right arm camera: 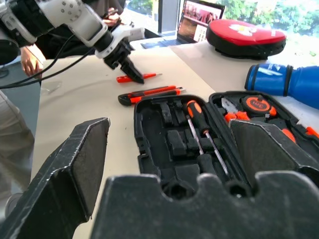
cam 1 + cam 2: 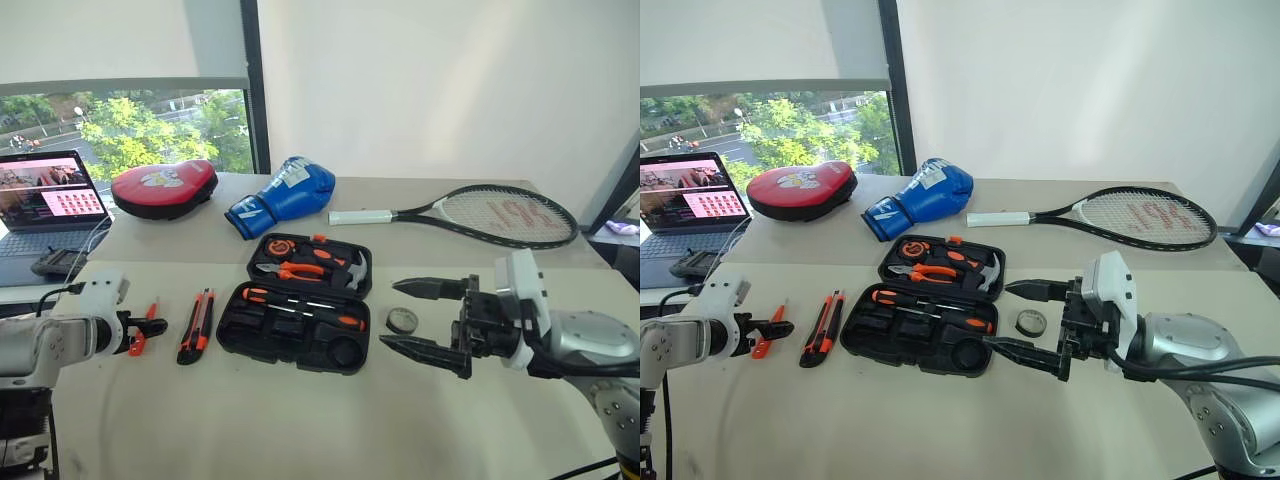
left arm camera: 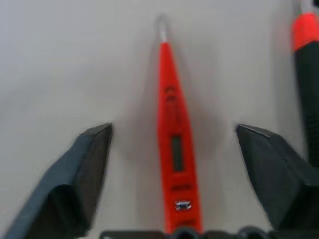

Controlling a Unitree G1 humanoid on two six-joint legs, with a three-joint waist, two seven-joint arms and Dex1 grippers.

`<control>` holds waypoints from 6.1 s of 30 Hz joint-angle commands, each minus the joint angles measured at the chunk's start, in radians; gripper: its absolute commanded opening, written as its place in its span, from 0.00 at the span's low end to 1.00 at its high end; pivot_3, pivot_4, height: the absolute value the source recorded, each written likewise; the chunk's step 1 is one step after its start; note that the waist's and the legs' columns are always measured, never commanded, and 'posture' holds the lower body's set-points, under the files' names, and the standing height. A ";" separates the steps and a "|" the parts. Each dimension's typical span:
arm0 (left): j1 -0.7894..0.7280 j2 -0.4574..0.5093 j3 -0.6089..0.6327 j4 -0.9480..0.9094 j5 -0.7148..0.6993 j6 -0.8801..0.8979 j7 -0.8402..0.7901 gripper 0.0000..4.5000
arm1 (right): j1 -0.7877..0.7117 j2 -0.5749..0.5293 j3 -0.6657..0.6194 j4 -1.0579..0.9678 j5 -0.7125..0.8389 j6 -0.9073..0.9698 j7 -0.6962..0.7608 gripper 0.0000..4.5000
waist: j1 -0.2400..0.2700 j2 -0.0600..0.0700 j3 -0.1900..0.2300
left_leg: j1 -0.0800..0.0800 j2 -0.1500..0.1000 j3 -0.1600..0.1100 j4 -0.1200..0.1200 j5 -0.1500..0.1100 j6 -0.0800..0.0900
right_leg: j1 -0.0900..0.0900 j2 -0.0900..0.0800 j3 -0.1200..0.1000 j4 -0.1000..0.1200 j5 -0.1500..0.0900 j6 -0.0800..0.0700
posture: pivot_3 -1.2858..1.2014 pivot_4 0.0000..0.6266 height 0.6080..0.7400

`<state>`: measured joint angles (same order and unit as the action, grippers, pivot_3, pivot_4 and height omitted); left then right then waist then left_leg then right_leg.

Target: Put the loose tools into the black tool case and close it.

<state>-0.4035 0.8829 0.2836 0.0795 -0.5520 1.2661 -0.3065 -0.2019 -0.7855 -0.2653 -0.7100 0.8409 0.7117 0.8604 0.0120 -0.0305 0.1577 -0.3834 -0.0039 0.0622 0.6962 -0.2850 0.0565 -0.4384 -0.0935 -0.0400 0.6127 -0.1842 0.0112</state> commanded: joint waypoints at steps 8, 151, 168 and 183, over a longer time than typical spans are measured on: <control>-0.010 0.007 0.050 0.008 -0.014 -0.185 -0.240 0.10 | 0.067 -0.013 -0.065 -0.078 0.073 -0.044 -0.047 1.00 | 0.005 0.000 0.000 | -0.002 0.001 -0.001 0.000 0.000 -0.001 | -0.001 -0.006 0.000 0.000 0.000 -0.001 | 0.52 0.24 1.00; -0.524 -0.168 -0.692 0.591 0.415 -1.484 -1.308 0.43 | 0.759 -0.051 -0.490 -0.307 0.174 -0.173 -0.135 1.00 | 0.026 0.001 0.000 | -0.003 0.001 0.005 0.021 -0.016 0.019 | 0.009 0.002 0.000 -0.003 -0.003 0.005 | 0.52 0.24 1.00; -0.556 -0.230 -0.768 0.736 0.392 -1.657 -1.308 0.43 | 0.748 -0.068 -0.482 -0.305 0.179 -0.169 -0.160 1.00 | 0.029 0.001 0.000 | -0.005 0.001 0.003 0.026 -0.017 0.020 | 0.009 0.001 0.000 -0.002 -0.004 0.008 | 0.52 0.24 1.00; -0.568 -0.182 -0.575 0.612 0.088 -1.062 -1.261 0.83 | 0.764 -0.065 -0.492 -0.303 0.175 -0.173 -0.141 1.00 | 0.018 -0.001 0.001 | -0.009 0.001 0.003 0.030 -0.020 0.024 | 0.007 0.002 0.000 -0.001 -0.005 0.011 | 0.52 0.24 1.00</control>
<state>-0.9708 0.6959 -0.3784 0.7561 -0.3981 0.0478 -1.5998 0.5730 -0.8515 -0.7567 -1.0097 1.0067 0.5562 0.7193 0.0301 -0.0312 0.1588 -0.3924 -0.0024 0.0648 0.7266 -0.3047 0.0809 -0.4317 -0.0920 -0.0403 0.6118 -0.1889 0.0222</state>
